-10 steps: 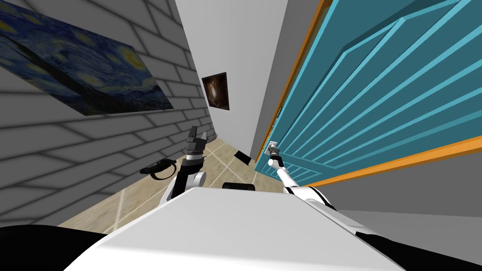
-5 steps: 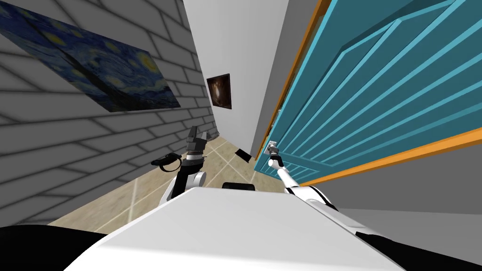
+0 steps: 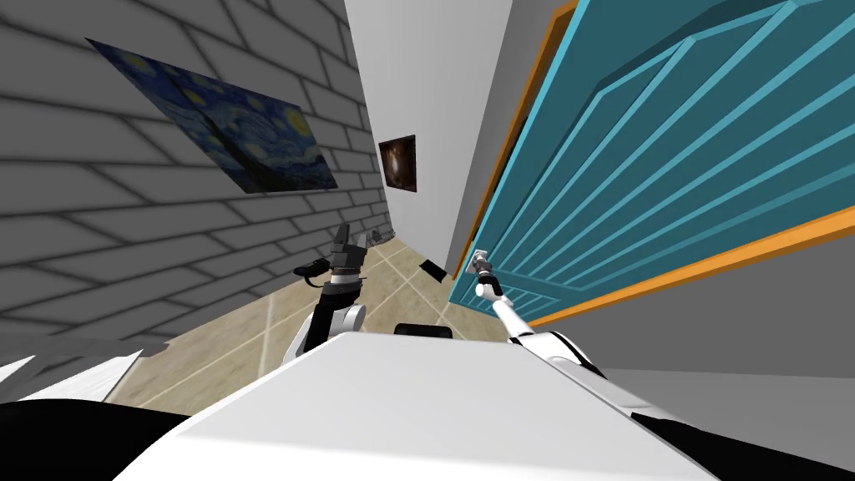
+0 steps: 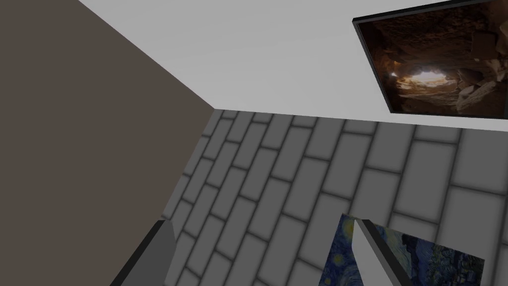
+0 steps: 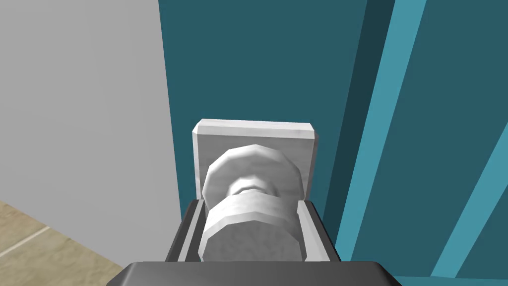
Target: Pull the door open
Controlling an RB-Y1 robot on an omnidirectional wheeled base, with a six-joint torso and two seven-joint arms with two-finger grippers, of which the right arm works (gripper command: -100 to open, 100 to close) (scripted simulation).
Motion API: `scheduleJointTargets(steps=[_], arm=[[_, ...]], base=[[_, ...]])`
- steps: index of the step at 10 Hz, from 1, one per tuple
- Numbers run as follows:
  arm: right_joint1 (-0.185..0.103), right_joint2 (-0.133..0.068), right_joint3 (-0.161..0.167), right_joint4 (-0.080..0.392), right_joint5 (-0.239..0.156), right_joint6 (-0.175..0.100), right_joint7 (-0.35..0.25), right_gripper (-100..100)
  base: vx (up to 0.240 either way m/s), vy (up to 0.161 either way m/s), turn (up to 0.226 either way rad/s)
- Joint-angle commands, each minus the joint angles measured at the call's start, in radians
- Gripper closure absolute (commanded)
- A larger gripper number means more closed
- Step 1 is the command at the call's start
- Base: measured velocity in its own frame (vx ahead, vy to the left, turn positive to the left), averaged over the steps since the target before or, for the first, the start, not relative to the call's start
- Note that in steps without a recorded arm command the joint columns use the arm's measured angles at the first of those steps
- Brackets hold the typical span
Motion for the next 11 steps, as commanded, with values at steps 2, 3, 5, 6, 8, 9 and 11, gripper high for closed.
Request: scheduleJointTargets(steps=[2,3,5,6,8,9,11], arm=[[0.004,-0.003,0.011,-0.009,0.002,0.005,-0.011,100],[0.013,-0.009,0.035,-0.021,0.006,0.009,-0.029,100],[0.018,-0.016,0.051,-0.031,0.008,0.009,-0.041,100],[0.021,-0.022,0.062,-0.038,0.01,0.009,-0.05,100],[0.027,-0.032,0.086,-0.054,0.014,0.009,-0.069,100],[0.03,-0.038,0.098,-0.061,0.016,0.009,-0.079,100],[0.036,-0.047,0.118,-0.074,0.019,0.01,-0.095,100]], base=[[-0.185,-0.04,0.056],[-0.155,-0.015,0.095],[-0.197,-0.046,0.078],[-0.229,-0.095,0.106],[-0.212,-0.1,0.109],[-0.207,-0.092,0.096],[-0.183,-0.073,0.074]])
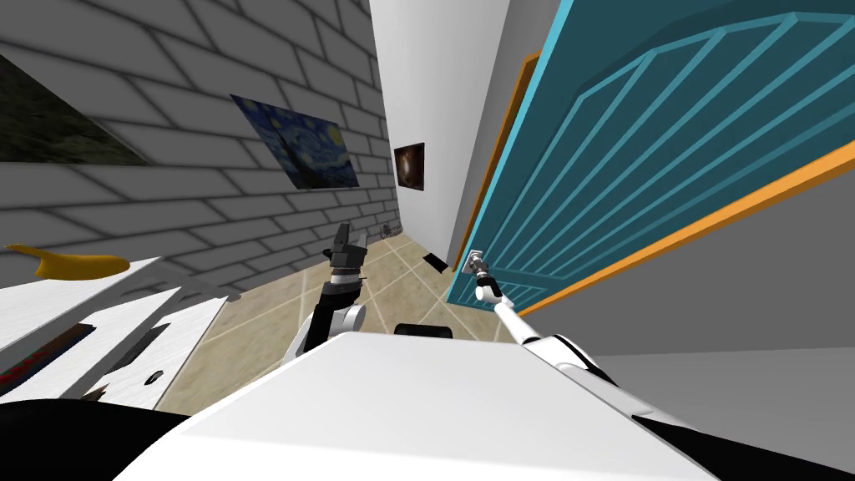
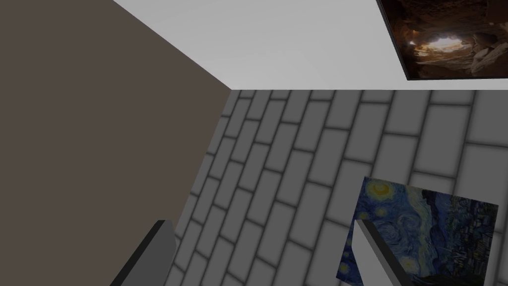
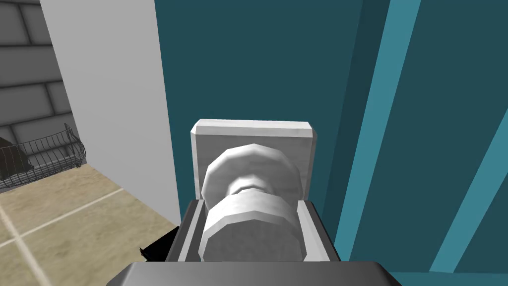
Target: Pull the door open
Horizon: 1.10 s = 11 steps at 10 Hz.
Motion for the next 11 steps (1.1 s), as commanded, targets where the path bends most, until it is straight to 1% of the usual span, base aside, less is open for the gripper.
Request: scheduleJointTargets(steps=[1,2,3,7,8,11], arm=[[0.0,-0.009,0.019,-0.008,0.003,-0.004,-0.019,100],[0.001,-0.005,0.01,-0.006,0.002,-0.001,-0.008,100],[0.007,-0.015,0.033,-0.016,0.006,-0.002,-0.027,100],[0.017,-0.044,0.088,-0.044,0.017,-0.01,-0.072,100],[0.018,-0.048,0.095,-0.048,0.018,-0.011,-0.078,100],[0.025,-0.068,0.133,-0.068,0.025,-0.017,-0.11,100]], base=[[-0.195,-0.057,0.07],[-0.085,-0.025,0.024],[-0.159,-0.087,0.079],[-0.201,-0.084,0.089],[-0.17,-0.083,0.062],[-0.186,-0.098,0.076]])
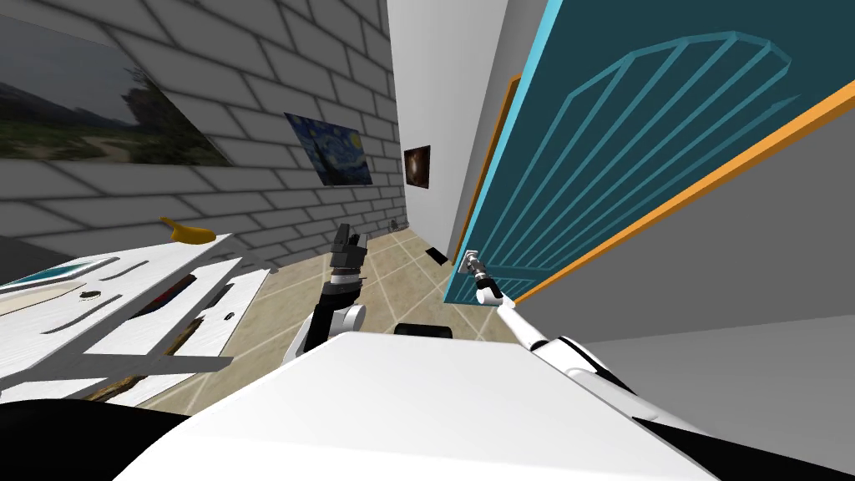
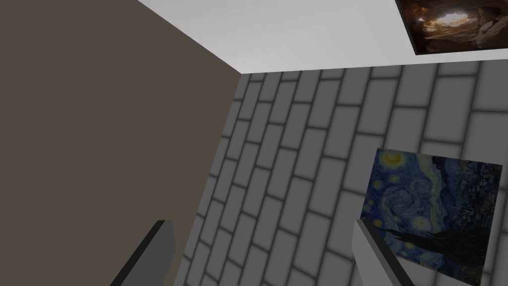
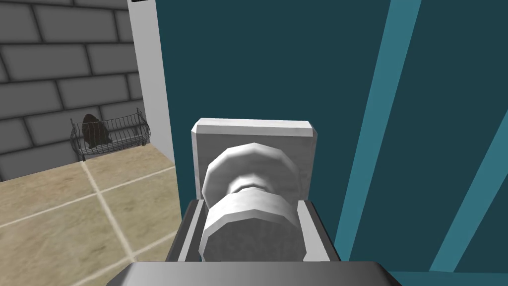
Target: Pull the door open
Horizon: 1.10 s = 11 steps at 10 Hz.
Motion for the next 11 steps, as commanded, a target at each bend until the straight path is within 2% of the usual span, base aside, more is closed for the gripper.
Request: scheduleJointTargets(steps=[1,2,3,4,8,11], arm=[[0.0,-0.01,0.023,-0.004,0.005,-0.011,-0.021,100],[0.002,-0.005,0.013,-0.005,0.003,-0.003,-0.01,100],[0.009,-0.018,0.038,-0.015,0.007,-0.009,-0.029,100],[0.01,-0.023,0.044,-0.019,0.009,-0.011,-0.034,100],[0.024,-0.069,0.108,-0.055,0.02,-0.035,-0.089,100],[0.031,-0.094,0.143,-0.075,0.027,-0.048,-0.12,100]], base=[[-0.172,-0.104,0.066],[-0.077,-0.043,0.034],[-0.108,-0.042,0.07],[-0.152,-0.084,0.067],[-0.193,-0.095,0.068],[-0.158,-0.102,0.065]])
